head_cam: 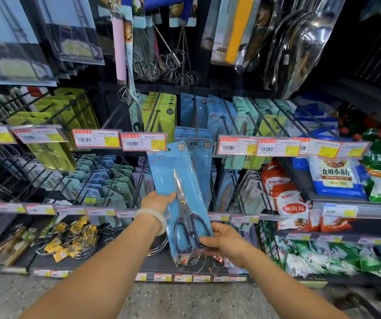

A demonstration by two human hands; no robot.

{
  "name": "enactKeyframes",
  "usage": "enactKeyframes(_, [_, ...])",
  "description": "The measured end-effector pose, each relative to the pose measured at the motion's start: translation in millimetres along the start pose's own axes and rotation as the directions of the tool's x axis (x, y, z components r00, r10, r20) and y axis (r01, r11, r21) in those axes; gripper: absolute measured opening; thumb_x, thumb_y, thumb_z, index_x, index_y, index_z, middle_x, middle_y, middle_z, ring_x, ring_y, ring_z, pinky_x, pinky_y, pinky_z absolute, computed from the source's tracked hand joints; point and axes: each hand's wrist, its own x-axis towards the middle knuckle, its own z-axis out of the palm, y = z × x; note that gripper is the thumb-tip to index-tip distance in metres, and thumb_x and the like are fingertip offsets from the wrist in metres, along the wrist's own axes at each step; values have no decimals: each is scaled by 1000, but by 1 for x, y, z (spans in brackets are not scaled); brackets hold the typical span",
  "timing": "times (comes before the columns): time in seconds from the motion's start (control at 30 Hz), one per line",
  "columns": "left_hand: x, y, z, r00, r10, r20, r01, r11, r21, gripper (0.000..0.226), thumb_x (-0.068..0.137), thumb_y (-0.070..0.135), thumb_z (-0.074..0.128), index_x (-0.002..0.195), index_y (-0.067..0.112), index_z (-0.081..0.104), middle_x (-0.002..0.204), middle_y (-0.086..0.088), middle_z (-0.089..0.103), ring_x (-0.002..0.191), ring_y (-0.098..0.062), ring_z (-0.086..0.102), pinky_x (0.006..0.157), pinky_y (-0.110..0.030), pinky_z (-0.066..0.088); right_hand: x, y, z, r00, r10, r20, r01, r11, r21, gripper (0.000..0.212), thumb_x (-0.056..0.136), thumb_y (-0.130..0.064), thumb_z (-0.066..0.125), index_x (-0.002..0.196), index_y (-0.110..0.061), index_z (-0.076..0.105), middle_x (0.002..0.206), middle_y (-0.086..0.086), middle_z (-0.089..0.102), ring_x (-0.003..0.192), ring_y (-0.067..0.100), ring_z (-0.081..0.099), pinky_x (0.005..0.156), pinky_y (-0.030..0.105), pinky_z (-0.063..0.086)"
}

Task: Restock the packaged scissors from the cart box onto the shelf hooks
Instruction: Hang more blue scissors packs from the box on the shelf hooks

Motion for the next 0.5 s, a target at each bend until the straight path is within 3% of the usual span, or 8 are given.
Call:
enactKeyframes(0.17, [0, 2, 2, 996, 34, -82, -32, 999, 25, 39, 86, 14, 67, 120, 0, 56, 121, -16, 63, 97, -29, 60, 91, -34, 49, -6, -1, 3, 996, -82, 14, 83, 996, -14, 18, 89, -7, 61, 103, -18, 59, 84, -4, 75, 69, 15, 70, 56, 19, 48])
enactKeyframes(0.27, [-1, 3, 3, 996, 30, -86, -29, 1000, 6, 41, 86, 15, 66, 123, 1, 55, 111, -14, 64, 90, -27, 57, 68, -21, 51, -7, 0, 3, 995, -100, 26, 99, 994, 43, 17, 88, -6, 61, 102, -15, 58, 83, -3, 76, 69, 13, 71, 58, 20, 52])
enactKeyframes(0.3, [-1, 3, 3, 995, 30, -93, -28, 1000, 13, 42, 86, 16, 66, 125, 1, 55, 111, -13, 63, 92, -28, 58, 70, -23, 51, -7, 0, 3, 994, -106, 22, 105, 993, 58, 16, 87, -5, 62, 100, -14, 58, 81, -3, 76, 68, 14, 71, 61, 23, 54])
enactKeyframes(0.43, [3, 5, -1, 995, 0, -99, 16, 988, 155, 58, 87, 30, 64, 134, -1, 46, 136, -17, 52, 118, -34, 54, 104, -41, 43, -9, -2, 0, 990, -141, -8, 141, 989, 50, 13, 85, -3, 63, 94, -11, 57, 76, -1, 73, 61, 11, 67, 57, 23, 50])
enactKeyframes(0.5, [4, 6, -2, 996, 5, -90, 15, 976, 215, 58, 89, 34, 61, 131, -4, 47, 137, -21, 50, 123, -36, 51, 105, -43, 42, -10, -2, 0, 987, -160, -17, 161, 987, 30, 12, 86, -5, 63, 94, -12, 58, 80, 0, 73, 62, 10, 67, 55, 20, 51])
